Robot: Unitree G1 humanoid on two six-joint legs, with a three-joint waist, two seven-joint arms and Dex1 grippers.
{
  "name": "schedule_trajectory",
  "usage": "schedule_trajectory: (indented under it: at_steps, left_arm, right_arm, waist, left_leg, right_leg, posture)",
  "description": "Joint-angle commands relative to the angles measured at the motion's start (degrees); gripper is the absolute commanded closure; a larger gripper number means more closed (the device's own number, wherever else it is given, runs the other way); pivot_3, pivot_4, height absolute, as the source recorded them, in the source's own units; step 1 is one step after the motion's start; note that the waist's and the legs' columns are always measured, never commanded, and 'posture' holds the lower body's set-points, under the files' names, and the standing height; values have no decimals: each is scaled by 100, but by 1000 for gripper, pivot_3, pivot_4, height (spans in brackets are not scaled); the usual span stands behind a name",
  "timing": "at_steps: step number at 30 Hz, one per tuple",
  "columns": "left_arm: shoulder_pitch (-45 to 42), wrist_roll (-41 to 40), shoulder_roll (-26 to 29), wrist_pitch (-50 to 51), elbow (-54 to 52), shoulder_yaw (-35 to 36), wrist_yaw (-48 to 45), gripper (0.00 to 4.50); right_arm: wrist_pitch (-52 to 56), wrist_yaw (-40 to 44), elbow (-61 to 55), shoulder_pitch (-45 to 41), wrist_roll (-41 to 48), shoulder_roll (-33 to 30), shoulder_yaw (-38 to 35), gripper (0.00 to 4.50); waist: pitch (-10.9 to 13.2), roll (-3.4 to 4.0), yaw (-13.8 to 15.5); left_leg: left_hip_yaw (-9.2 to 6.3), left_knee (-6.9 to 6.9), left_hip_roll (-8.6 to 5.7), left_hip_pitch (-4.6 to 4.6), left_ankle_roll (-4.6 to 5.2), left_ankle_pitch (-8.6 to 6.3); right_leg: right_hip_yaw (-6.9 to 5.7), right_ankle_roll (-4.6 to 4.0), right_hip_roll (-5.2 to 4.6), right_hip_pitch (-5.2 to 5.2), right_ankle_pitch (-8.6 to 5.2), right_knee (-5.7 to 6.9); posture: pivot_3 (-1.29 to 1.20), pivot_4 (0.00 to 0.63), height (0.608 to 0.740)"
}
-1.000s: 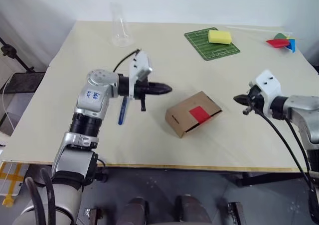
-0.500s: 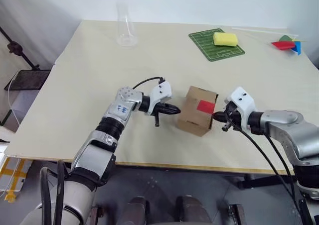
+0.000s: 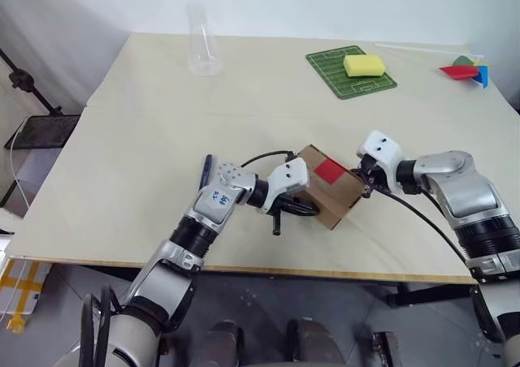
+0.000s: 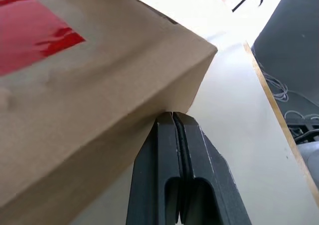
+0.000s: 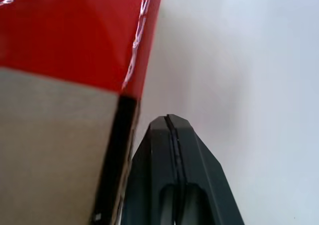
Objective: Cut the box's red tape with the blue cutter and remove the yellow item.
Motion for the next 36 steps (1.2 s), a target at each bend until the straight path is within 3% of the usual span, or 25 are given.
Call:
schedule_trajectory:
  at_steps: [1, 7, 12, 13, 15, 18, 22, 25, 27, 30, 33, 36]
  left_arm:
    - [43, -119, 132, 33, -397, 37, 11, 4469]
    - [163, -441, 631, -84, -988, 125, -473, 4469]
    - [-252, -956, 679, -893, -904, 1170, 62, 4469]
    - [-362, -978, 784, -907, -820, 1389, 247, 4494]
    - [-499, -1105, 1014, -555, -734, 1672, 409, 4100]
    - [-405, -1314, 1401, -347, -848, 1997, 422, 3345]
    - [1003, -1652, 2716, -203, -1200, 3386, 511, 2200]
    - [2043, -2043, 3066, -444, -1345, 4808, 1014, 1363]
    - [2687, -2041, 3395, -268, -1355, 5255, 1084, 825]
    - [3768, -1903, 3869, -396, -1083, 5860, 996, 7]
    - [4593, -1870, 3982, -693, -713, 6571, 1259, 1]
    - [5052, -1868, 3826, -821, -812, 6716, 1551, 1]
  right_arm:
    - [-56, 148, -172, -34, -22, -37, -142, 4500]
    - [-50, 134, -507, 228, 25, -138, -379, 4500]
    - [-432, 335, -573, 627, 308, -576, -1092, 4500]
    - [-626, 475, -605, 807, 368, -711, -1230, 4333]
    - [-1021, 592, -647, 1058, 535, -797, -1540, 3956]
    - [-1202, 795, -935, 1354, 1075, -690, -2082, 2995]
    - [-964, 1164, -2469, 2178, 3277, 135, -3413, 1692]
    - [-1137, 1024, -3277, 2884, 3354, 468, -3355, 736]
    - [-1365, 910, -3675, 3211, 3364, 706, -3329, 134]
    - [-1430, 783, -4178, 3645, 3417, 898, -3239, 123]
    - [-1709, 890, -4336, 3828, 3541, 1023, -3274, 61]
    - [-2399, 1195, -4203, 3975, 3140, 1032, -3184, 61]
  waist:
    - [0, 0, 0]
    - [1, 1, -2]
    - [4, 7, 55]
    - [4, 7, 54]
    - [4, 7, 35]
    - [3, 9, -50]
    - [5, 21, -298]
    - [9, 26, -319]
    - [11, 23, -261]
    - [15, 35, -199]
    - [21, 44, -76]
    - [20, 42, 43]
  left_leg:
    - [0, 0, 0, 0, 0, 0]
    - [-2, -2, 2, 0, -2, 0]
    - [-14, 10, -3, -5, -1, 0]
    - [-21, 13, -4, -9, -1, 0]
    - [-30, 12, -4, -11, -1, 0]
    - [-17, -4, -1, 8, -2, 0]
    - [-11, -21, 23, 23, -9, 1]
    - [-43, -38, 40, 44, -31, -8]
    - [-60, -22, 45, 42, -36, -11]
    - [-70, -9, 29, 35, -34, -12]
    - [-71, -9, 16, 37, -25, -14]
    - [-86, -9, 13, 46, -22, -14]
  right_leg:
    - [0, 0, 0, 0, 0, 0]
    - [-2, 0, -1, 0, 0, -1]
    - [-16, 0, -12, 6, 0, -7]
    - [-23, 0, -13, 8, 0, -9]
    - [-31, 0, -12, 11, 0, -8]
    - [-31, 0, -8, 19, 0, -8]
    - [-34, 0, 8, 15, 0, -6]
    - [-47, -12, 13, 13, 3, 5]
    - [-47, -20, 14, 23, 7, -5]
    - [-35, -31, 1, 34, 14, -13]
    - [-29, -36, -11, 45, 18, -26]
    - [-32, -36, -14, 70, 19, -58]
  posture:
    - [0, 150, 740]
    - [0, 150, 740]
    - [0, 150, 740]
    - [0, 150, 740]
    - [0, 150, 740]
    - [0, 150, 740]
    - [0, 150, 740]
    - [0, 150, 740]
    - [0, 150, 740]
    - [0, 150, 740]
    - [0, 150, 740]
    - [0, 150, 740]
